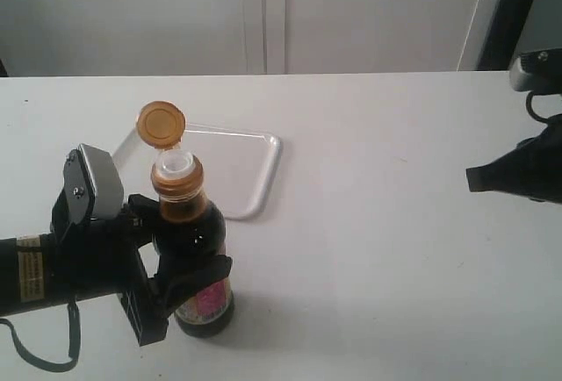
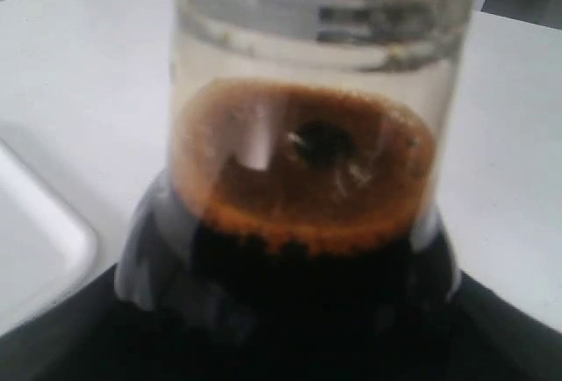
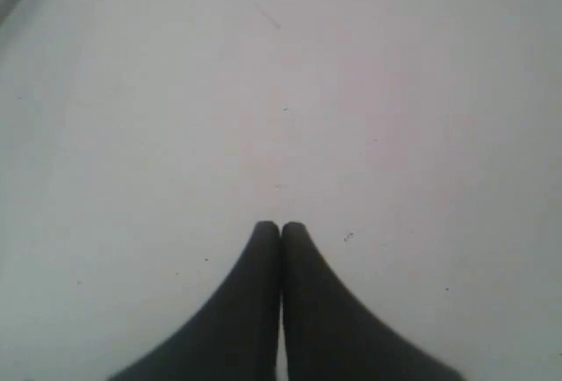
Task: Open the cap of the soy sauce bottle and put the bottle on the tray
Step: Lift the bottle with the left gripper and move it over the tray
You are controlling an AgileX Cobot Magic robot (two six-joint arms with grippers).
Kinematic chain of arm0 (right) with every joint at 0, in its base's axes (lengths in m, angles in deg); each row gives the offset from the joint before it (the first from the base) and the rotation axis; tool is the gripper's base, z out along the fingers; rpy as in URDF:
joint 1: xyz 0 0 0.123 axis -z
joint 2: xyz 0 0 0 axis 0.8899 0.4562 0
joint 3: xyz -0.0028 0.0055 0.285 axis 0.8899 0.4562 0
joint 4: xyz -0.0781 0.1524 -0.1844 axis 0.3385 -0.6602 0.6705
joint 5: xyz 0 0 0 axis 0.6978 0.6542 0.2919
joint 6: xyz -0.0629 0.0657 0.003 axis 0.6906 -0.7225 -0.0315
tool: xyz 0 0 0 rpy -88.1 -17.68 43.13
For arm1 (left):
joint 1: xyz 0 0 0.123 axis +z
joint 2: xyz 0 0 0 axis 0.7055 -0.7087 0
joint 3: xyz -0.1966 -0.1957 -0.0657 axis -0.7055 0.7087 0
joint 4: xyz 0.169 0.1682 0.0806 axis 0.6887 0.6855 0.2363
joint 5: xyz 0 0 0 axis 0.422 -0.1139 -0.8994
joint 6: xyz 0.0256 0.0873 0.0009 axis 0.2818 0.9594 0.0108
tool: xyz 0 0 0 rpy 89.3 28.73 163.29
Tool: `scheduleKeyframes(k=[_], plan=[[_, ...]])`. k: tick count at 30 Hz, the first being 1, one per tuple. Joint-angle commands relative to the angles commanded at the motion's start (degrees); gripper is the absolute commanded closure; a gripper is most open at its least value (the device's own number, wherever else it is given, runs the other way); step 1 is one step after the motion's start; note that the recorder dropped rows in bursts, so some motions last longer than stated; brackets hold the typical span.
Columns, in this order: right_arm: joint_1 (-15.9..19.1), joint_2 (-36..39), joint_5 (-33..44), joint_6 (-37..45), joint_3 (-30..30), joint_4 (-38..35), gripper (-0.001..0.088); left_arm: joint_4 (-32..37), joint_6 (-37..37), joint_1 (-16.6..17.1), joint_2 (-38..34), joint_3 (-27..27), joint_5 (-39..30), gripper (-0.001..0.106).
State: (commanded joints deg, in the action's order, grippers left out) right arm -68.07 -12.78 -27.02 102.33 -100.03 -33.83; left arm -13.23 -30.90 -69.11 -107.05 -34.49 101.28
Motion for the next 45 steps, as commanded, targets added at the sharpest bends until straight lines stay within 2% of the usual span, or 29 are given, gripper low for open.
scheduleKeyframes(k=[9,13,24,30,39,45], plan=[[0.0,0.0,-2.4,0.0,-0.1,-0.2,0.0868,-2.1,-1.6,0.0,7.0,-0.7,0.0,0.105],[0.0,0.0,-3.0,-0.4,-0.1,-0.2,0.0868,-4.0,-2.5,0.0,8.8,-2.2,-2.0,0.105],[0.0,0.0,-4.7,-0.4,-0.1,-3.0,0.0868,-7.3,-1.9,0.1,9.3,-11.3,-14.8,0.105],[0.0,0.0,-6.0,-0.4,-0.1,-3.0,0.0868,-17.0,5.6,0.1,5.1,-16.0,-16.7,0.105],[0.0,0.0,-7.3,-0.4,-0.1,-3.0,0.0868,-31.4,16.3,0.2,-5.6,-22.5,-16.7,0.105],[0.0,0.0,-7.7,-0.4,-0.1,-3.0,0.0868,-33.6,17.5,0.2,-10.9,-26.2,-14.7,0.105]])
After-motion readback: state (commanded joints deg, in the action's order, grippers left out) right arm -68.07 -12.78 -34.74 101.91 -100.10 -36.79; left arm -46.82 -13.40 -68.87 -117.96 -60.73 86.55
